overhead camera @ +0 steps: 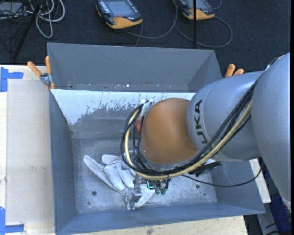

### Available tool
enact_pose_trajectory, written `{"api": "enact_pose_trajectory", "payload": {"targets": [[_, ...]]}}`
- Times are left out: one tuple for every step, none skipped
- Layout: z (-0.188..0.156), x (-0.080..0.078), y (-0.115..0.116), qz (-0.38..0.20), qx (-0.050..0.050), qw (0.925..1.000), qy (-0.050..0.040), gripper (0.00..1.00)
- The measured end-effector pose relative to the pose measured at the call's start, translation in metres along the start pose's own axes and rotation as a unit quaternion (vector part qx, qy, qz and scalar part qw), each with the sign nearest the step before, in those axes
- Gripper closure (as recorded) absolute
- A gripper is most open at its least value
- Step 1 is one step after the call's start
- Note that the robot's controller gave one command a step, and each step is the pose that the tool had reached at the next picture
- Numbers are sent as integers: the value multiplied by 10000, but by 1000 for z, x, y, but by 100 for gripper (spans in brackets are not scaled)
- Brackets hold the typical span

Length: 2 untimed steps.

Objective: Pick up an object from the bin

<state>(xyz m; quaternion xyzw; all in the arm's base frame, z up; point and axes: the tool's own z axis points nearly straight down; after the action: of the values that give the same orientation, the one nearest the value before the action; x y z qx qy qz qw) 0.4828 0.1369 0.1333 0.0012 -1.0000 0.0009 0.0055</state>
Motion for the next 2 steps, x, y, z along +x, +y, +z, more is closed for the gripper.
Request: {"api": "enact_pose_trajectory", "payload": {"targets": [[-4, -2, -1, 18, -8, 10000, -38, 0], [43, -11, 6, 648, -16, 9979, -63, 0]]}}
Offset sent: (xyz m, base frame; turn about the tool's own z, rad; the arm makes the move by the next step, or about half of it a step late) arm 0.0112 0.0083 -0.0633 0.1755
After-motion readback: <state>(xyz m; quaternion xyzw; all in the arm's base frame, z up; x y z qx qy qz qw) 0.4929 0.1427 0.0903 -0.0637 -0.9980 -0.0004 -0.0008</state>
